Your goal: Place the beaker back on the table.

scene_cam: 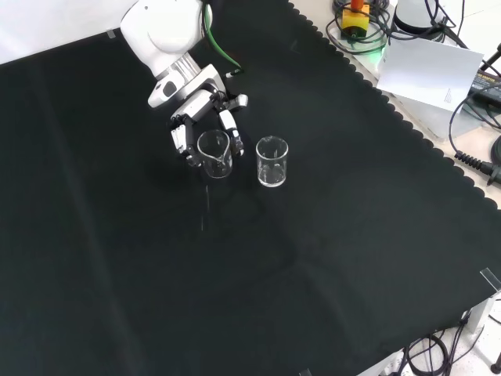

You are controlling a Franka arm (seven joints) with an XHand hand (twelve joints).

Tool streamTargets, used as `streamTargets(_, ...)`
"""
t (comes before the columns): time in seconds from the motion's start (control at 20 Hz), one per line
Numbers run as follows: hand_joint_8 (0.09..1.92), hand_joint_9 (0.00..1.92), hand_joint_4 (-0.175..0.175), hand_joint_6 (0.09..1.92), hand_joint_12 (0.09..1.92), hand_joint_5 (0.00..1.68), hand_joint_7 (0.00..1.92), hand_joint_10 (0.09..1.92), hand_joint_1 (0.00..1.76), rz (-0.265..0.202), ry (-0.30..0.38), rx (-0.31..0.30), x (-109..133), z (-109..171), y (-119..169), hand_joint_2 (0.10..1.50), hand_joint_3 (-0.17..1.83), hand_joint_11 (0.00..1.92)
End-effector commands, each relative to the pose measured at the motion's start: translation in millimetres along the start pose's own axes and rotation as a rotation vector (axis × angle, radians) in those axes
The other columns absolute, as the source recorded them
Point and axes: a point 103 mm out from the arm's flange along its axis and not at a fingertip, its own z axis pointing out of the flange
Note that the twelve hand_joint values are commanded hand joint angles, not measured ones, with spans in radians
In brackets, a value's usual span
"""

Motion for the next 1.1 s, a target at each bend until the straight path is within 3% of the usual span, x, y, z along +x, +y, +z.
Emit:
streamTargets(0.05,0.91,1.32,-0.175,0.75,0.77,1.15,1.11,0.49,1.41,0.0,-0.015,-0.006,-5,3,3,0.84,0.33,1.07)
streamTargets(1.1,0.97,1.3,-0.175,0.76,0.82,1.13,1.1,0.39,1.41,0.053,-0.05,-0.038,-28,4,3,0.97,0.09,1.01)
